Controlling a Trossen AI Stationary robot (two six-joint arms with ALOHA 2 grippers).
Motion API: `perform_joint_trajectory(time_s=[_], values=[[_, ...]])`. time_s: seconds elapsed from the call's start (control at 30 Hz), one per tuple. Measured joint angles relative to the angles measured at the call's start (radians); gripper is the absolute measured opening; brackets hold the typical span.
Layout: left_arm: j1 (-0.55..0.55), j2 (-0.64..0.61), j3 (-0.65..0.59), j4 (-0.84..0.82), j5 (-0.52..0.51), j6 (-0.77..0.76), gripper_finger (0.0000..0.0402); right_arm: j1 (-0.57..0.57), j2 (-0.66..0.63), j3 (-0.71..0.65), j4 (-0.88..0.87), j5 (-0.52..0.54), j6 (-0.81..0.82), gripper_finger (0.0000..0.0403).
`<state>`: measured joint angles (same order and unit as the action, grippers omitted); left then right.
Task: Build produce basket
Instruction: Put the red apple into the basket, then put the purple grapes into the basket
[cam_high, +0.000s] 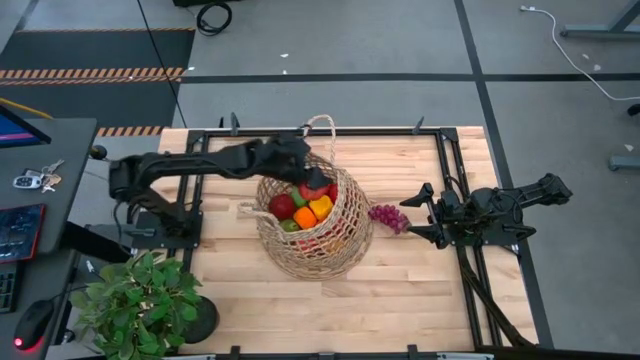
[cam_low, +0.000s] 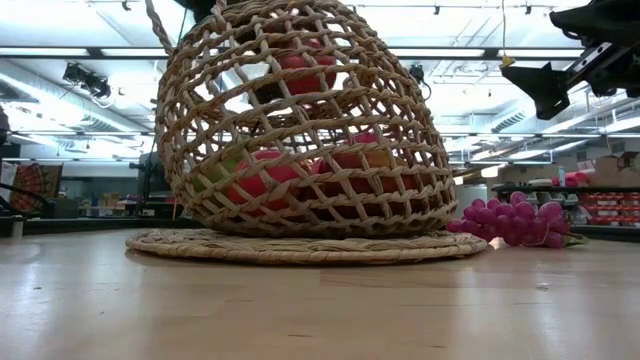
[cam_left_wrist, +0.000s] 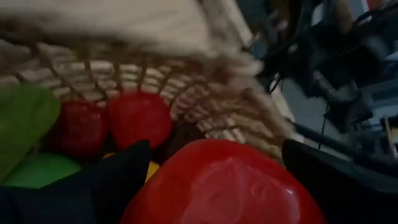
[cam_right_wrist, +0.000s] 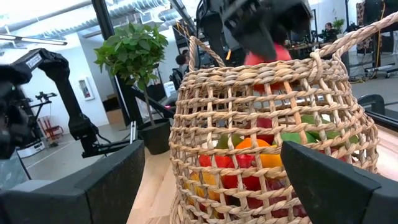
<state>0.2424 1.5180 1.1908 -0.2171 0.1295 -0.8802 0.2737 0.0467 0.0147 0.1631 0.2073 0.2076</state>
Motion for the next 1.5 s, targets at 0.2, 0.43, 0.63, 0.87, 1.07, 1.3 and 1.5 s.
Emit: perform_joint_trajectory(time_s=[0.2, 0.43, 0.63, 0.87, 1.07, 1.3, 1.5], values=[[-0.005, 0.096, 0.0, -0.086, 0.037, 0.049, 0.0366, 0.0, 0.0, 0.0, 0.0, 0.0, 0.0, 0.038], [-0.016, 0.167, -0.001, -0.179, 0.029, 0.377, 0.0366, 0.0, 0.0, 0.0, 0.0, 0.0, 0.0, 0.038], [-0.016, 0.176, 0.0, -0.172, 0.023, 0.373, 0.0366, 0.0, 0.0, 0.0, 0.008, 0.002, 0.0, 0.038], [-0.014, 0.177, 0.0, -0.172, 0.027, 0.399, 0.0393, 0.0, 0.001, 0.0, 0.008, 0.006, 0.0, 0.038], [-0.014, 0.174, 0.018, -0.186, 0.05, 0.471, 0.0398, 0.0, 0.001, 0.0, 0.008, 0.006, 0.0, 0.038], [-0.023, 0.158, 0.169, -0.285, 0.05, 0.696, 0.0398, 0.0, 0.001, 0.0, 0.008, 0.006, 0.0, 0.038], [-0.023, 0.056, 0.169, -0.19, 0.031, 0.835, 0.0398, 0.0, 0.001, 0.0, 0.011, 0.007, 0.0, 0.038]])
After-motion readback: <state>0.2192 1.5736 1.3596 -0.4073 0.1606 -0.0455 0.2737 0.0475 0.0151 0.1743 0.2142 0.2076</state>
